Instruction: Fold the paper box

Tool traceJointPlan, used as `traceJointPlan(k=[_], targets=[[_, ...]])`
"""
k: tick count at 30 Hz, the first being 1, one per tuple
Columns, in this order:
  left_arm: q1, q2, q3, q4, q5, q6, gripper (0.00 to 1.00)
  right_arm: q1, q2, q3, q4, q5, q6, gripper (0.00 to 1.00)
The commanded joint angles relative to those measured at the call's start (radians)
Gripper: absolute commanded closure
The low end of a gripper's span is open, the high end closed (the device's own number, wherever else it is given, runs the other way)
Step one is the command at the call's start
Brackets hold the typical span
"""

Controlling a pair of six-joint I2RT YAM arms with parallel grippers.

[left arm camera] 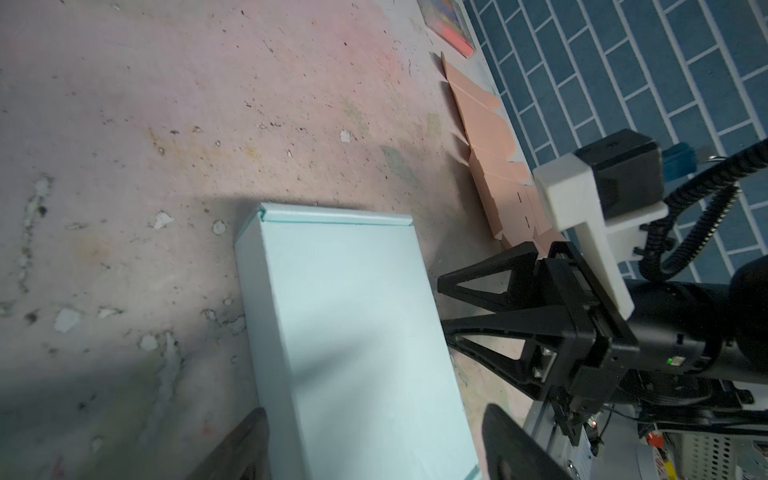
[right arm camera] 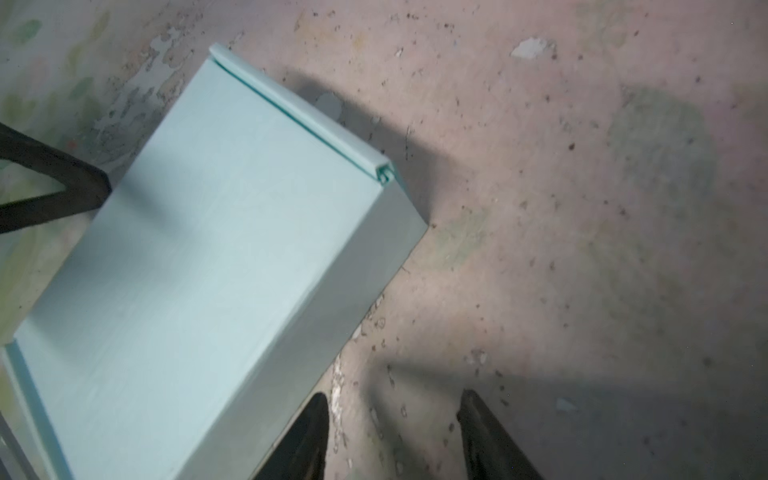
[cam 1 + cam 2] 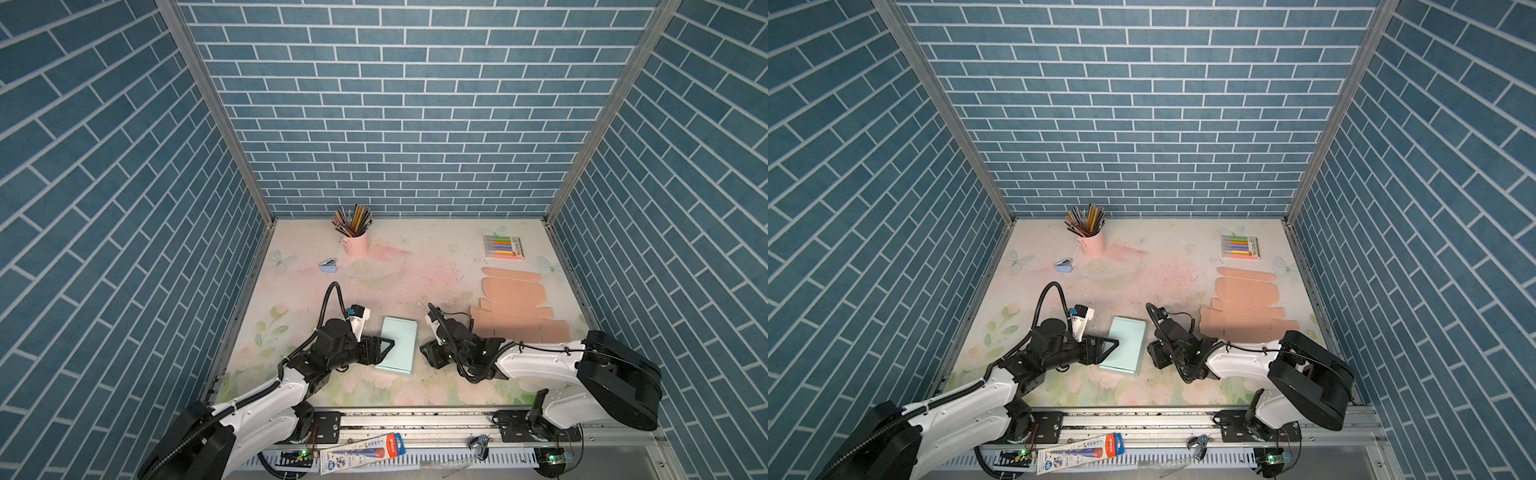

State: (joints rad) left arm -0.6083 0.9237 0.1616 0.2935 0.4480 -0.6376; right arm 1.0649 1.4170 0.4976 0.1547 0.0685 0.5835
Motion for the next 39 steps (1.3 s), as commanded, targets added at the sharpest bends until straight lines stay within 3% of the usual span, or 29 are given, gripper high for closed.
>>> traceJointPlan(k=[1,18,30,39], targets=[[-0.024,-0.041,-0.027,-0.036,0.015,-0.033,0.19,0.037,-0.020,-0.020,-0.037,0.039,0.075,0.48],[-0.169,-0.059,-0.074,-0.026,-0.066,-0.107,0.18,0.194,0.033,-0.010,-0.041,0.062,0.190,0.52],[-0.279,-0.030,-0.057,0.035,-0.130,-0.166,0.19,0.212,0.055,0.035,0.006,0.060,0.178,0.53],[-0.288,-0.006,-0.027,0.039,-0.141,-0.161,0.19,0.217,0.112,0.077,0.042,0.033,0.163,0.54]])
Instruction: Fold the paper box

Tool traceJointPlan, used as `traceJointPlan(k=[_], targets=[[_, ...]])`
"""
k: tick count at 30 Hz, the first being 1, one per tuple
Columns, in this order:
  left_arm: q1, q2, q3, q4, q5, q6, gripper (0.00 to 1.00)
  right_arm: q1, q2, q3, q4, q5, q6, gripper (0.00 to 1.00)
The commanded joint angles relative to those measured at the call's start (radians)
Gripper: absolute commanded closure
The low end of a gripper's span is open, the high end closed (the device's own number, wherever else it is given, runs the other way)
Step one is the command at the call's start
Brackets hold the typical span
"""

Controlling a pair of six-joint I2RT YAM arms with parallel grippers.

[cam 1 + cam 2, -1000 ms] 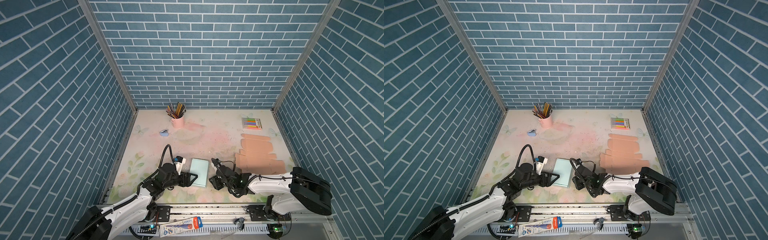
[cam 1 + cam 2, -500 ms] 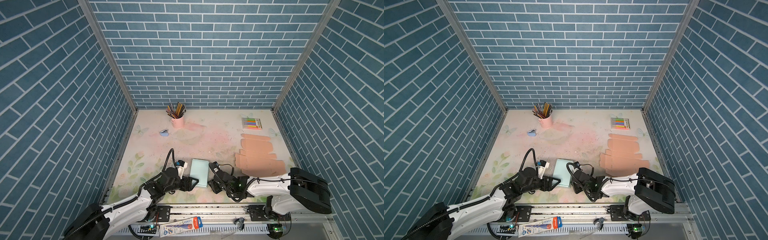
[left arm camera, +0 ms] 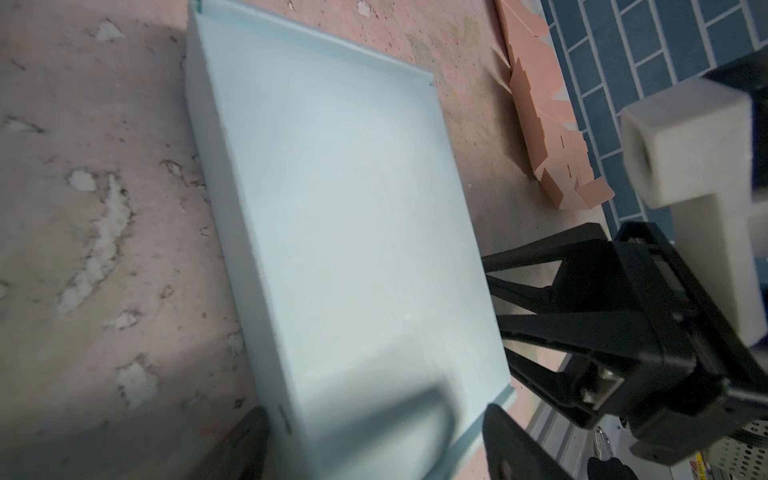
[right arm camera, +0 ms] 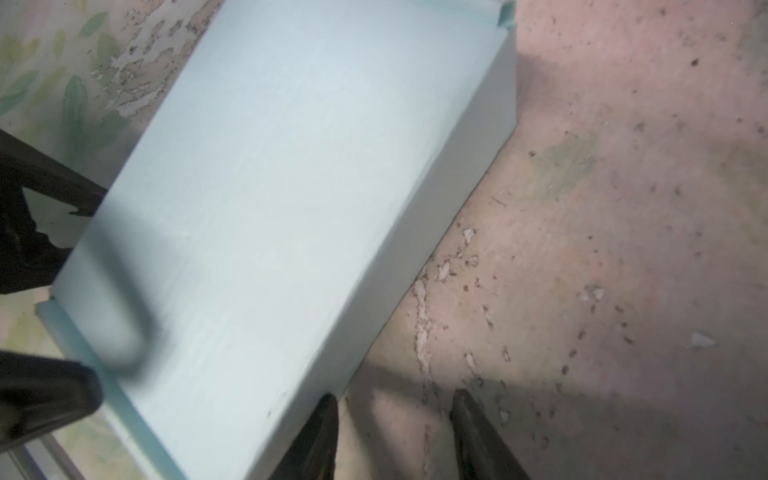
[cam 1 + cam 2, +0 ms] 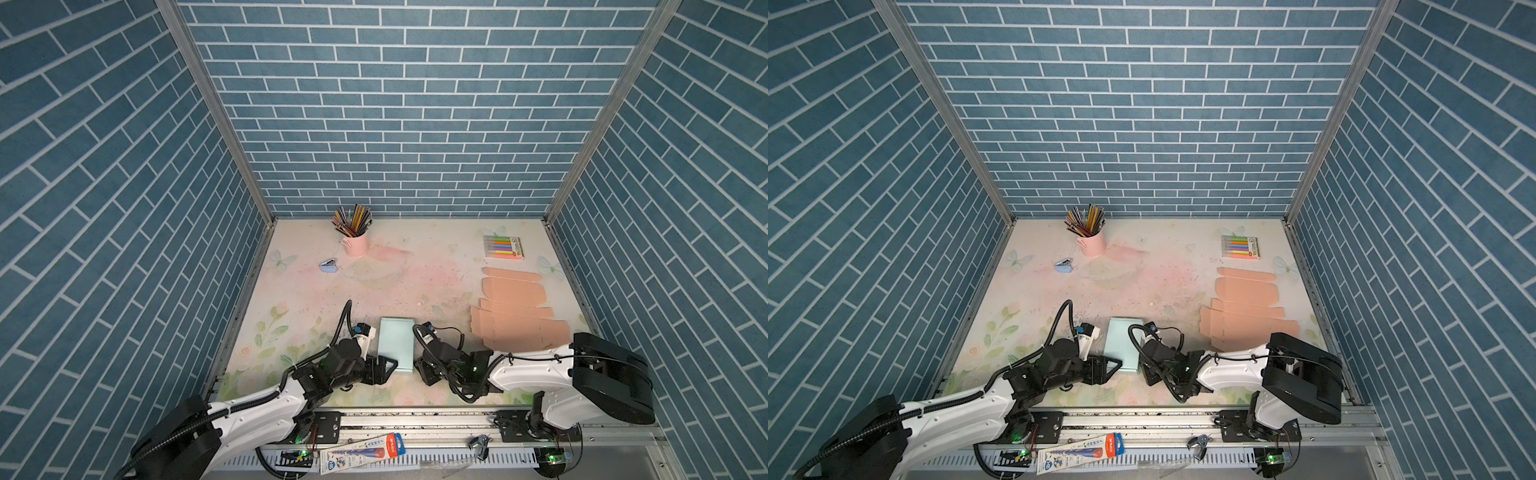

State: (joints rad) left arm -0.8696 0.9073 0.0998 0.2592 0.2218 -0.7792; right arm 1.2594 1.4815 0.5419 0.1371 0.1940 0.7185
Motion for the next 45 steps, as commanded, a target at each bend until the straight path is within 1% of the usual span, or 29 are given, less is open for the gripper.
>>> traceJointPlan(k=[1,8,16,19,23,31,34,35,37,41,45], targets=[[-0.027,0.014,0.037,0.076,0.082,-0.020,0.19,0.023,0.051,0.033,0.061,-0.094,0.029,0.54],[-0.025,0.045,0.051,0.078,0.067,-0.009,0.19,0.027,0.057,0.027,0.069,-0.086,0.036,0.53],[0.009,0.094,0.087,0.083,0.065,0.023,0.19,0.027,0.077,0.043,0.058,-0.079,0.029,0.52],[0.044,0.118,0.105,0.079,0.081,0.048,0.19,0.026,0.071,0.047,0.055,-0.070,0.026,0.51],[0.118,0.147,0.125,0.072,0.122,0.088,0.19,0.026,0.073,0.048,0.077,-0.067,0.011,0.51],[0.206,0.225,0.171,0.087,0.178,0.155,0.19,0.004,0.140,0.122,0.088,-0.096,-0.041,0.51],[0.253,0.257,0.184,0.095,0.203,0.181,0.19,0.000,0.163,0.153,0.093,-0.106,-0.053,0.51],[0.272,0.267,0.189,0.097,0.215,0.188,0.18,-0.003,0.171,0.164,0.093,-0.111,-0.057,0.51],[0.303,0.279,0.201,0.090,0.229,0.209,0.12,-0.006,0.183,0.178,0.091,-0.122,-0.066,0.50],[0.346,0.270,0.229,0.027,0.215,0.250,0.12,-0.020,0.170,0.160,0.093,-0.153,-0.084,0.49],[0.358,0.227,0.253,-0.060,0.138,0.268,0.12,-0.017,0.128,0.148,0.006,-0.132,-0.106,0.45]])
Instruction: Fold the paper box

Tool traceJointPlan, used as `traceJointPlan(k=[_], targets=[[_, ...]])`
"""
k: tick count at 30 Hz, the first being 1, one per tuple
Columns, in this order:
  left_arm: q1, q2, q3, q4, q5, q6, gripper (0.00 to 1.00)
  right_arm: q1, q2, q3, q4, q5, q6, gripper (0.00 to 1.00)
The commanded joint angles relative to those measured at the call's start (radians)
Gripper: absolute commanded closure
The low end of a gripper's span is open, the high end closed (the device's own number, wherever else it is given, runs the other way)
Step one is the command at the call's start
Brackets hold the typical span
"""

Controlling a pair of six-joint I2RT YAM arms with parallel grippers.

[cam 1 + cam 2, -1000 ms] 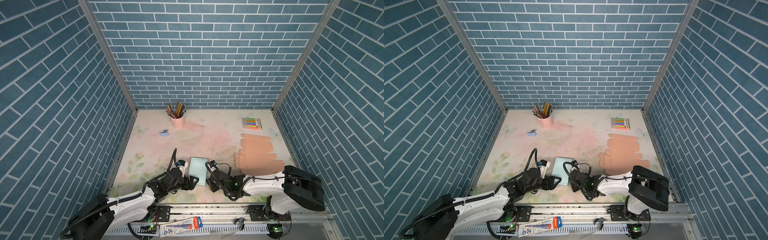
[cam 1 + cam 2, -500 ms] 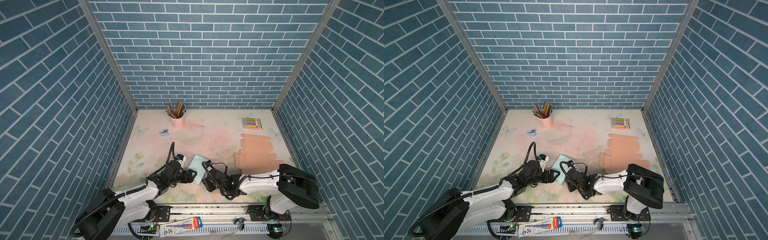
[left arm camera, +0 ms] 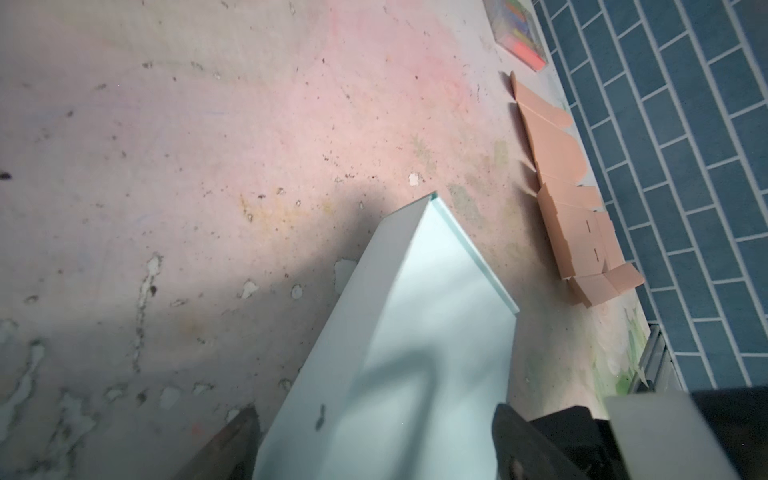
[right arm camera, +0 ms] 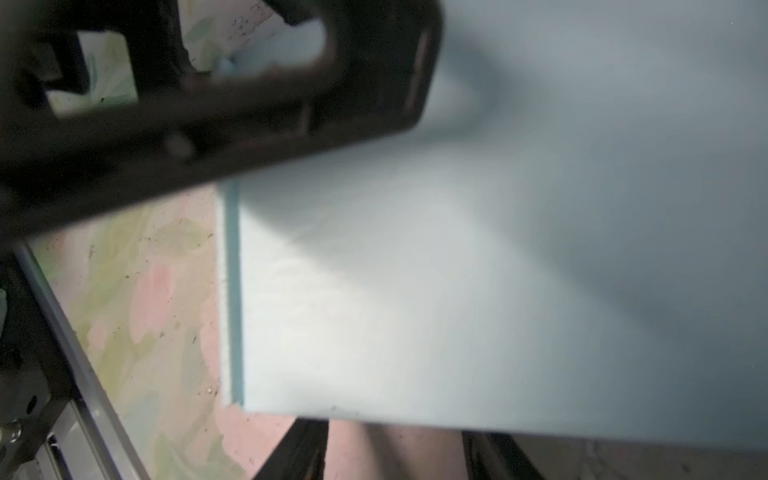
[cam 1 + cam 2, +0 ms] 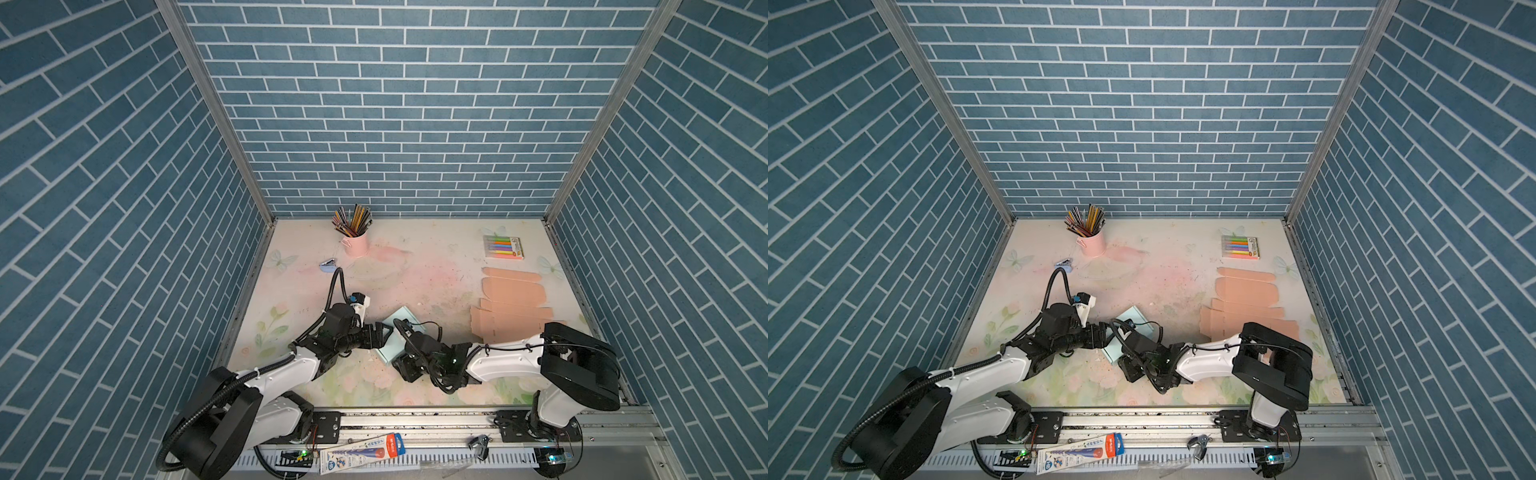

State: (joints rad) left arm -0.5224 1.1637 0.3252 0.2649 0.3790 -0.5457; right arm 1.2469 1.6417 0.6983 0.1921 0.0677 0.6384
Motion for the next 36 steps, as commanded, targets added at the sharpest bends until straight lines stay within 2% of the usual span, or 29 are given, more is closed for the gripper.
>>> traceJointPlan(k=[1,5,9,13,16,27,31,36], targets=[[0.012,-0.041,0.029,-0.082,-0.033,0.035,0.12,-0.005,-0.050,-0.017,-0.066,0.000,-0.031,0.43],[0.011,-0.096,0.026,-0.146,-0.093,0.017,0.12,-0.013,-0.144,-0.047,-0.116,0.018,-0.044,0.37],[0.010,-0.165,0.009,-0.198,-0.088,-0.008,0.12,-0.039,-0.235,-0.047,-0.186,0.030,-0.063,0.34],[-0.012,-0.246,-0.018,-0.240,-0.077,-0.053,0.12,-0.129,-0.323,-0.050,-0.230,-0.021,-0.052,0.34],[-0.065,-0.293,-0.023,-0.283,-0.121,-0.084,0.12,-0.205,-0.356,-0.053,-0.225,-0.086,-0.069,0.34],[-0.240,-0.437,-0.058,-0.452,-0.268,-0.203,0.12,-0.367,-0.256,0.056,-0.247,-0.156,-0.185,0.34],[-0.268,-0.506,-0.147,-0.350,-0.212,-0.281,0.12,-0.407,-0.200,0.074,-0.204,-0.200,-0.205,0.34],[-0.270,-0.512,-0.204,-0.228,-0.139,-0.303,0.12,-0.424,-0.138,0.112,-0.176,-0.231,-0.218,0.35]])
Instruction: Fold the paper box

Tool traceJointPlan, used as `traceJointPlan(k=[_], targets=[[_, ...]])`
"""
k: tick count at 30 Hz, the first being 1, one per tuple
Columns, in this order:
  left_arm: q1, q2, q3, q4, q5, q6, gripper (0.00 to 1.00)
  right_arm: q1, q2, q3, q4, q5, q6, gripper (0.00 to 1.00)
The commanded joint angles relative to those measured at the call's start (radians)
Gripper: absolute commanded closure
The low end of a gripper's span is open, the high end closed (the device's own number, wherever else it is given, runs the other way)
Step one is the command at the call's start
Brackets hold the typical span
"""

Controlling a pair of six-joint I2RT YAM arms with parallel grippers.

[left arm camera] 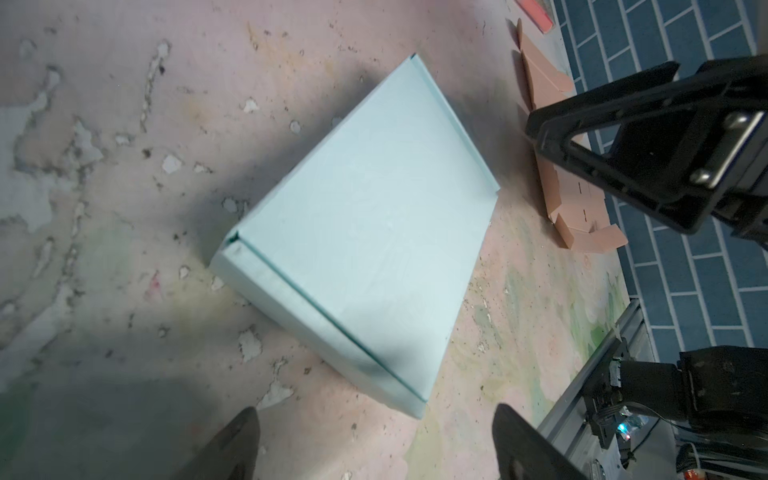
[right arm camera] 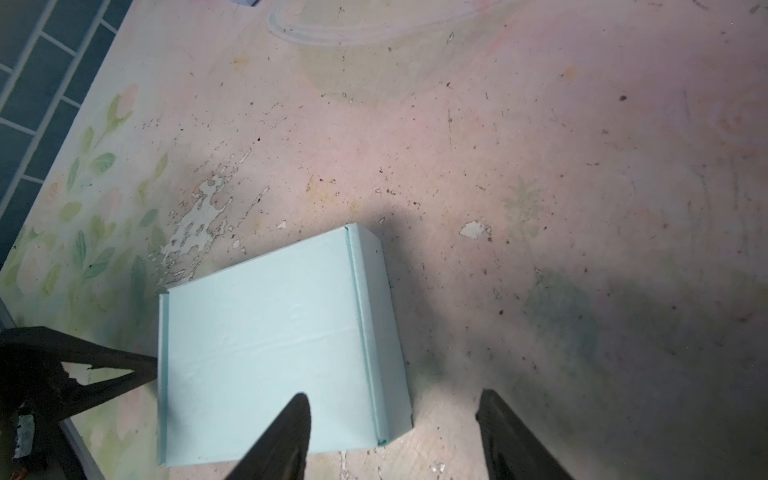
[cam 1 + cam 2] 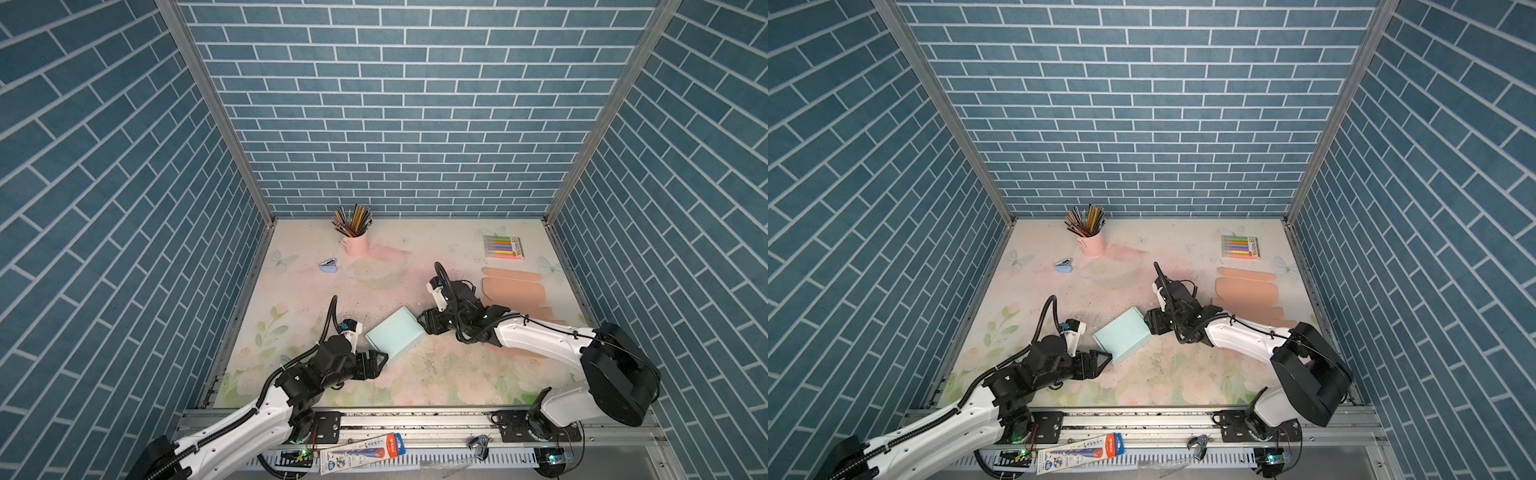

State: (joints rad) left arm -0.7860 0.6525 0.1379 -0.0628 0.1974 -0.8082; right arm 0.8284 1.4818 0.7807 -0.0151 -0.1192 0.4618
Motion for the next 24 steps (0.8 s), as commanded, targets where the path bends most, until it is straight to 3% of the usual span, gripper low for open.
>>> traceJointPlan(k=[1,8,24], targets=[[-0.006,0.007,-0.020,0.121,0.052,-0.042,0.12,-0.009,0.033,0.032,0.043,-0.055,-0.039,0.34],[-0.007,0.088,-0.016,0.204,0.068,-0.037,0.12,-0.016,0.117,0.073,0.055,-0.117,-0.056,0.35],[-0.005,0.237,0.031,0.278,0.041,-0.004,0.13,-0.009,0.151,0.060,0.067,-0.122,-0.065,0.35]])
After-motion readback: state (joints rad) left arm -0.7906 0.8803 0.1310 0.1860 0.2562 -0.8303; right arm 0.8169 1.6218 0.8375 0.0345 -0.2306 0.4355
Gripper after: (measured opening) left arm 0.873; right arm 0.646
